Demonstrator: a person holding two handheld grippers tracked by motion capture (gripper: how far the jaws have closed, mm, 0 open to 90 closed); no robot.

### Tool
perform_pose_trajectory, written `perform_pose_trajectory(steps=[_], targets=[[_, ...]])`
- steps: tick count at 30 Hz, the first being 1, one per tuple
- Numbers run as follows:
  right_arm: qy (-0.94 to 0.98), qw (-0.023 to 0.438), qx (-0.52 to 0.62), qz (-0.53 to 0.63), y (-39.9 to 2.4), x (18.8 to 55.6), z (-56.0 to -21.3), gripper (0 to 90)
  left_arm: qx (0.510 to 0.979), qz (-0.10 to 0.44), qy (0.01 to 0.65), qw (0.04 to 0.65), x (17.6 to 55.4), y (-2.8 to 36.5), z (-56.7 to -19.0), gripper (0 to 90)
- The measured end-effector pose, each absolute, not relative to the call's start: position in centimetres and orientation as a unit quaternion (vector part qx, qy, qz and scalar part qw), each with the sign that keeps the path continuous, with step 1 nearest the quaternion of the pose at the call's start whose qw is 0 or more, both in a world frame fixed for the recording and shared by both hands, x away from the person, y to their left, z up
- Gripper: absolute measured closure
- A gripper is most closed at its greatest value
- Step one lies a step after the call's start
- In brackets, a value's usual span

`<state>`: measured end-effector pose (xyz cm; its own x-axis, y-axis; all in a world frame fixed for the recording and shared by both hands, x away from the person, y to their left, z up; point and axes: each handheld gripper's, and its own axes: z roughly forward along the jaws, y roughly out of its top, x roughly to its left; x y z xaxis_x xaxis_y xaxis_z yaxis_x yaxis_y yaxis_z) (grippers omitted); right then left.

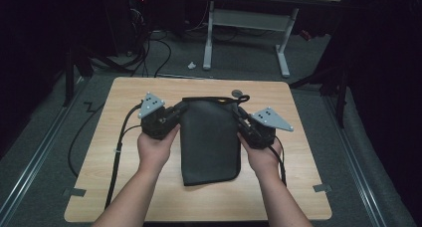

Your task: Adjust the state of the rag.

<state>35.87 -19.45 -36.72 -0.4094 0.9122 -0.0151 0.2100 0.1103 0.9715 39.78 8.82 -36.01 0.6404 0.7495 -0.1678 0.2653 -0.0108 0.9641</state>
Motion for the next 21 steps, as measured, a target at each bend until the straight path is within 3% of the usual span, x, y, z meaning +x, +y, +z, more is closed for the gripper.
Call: perform_pose_trajectory(steps=[21], targets=[[0.638, 0.359, 0.417, 0.538, -19.5, 38.3, -32.9, 81.6, 0.672, 0.234, 0.348, 0.610, 42.3, 8.5, -32.3, 85.1]])
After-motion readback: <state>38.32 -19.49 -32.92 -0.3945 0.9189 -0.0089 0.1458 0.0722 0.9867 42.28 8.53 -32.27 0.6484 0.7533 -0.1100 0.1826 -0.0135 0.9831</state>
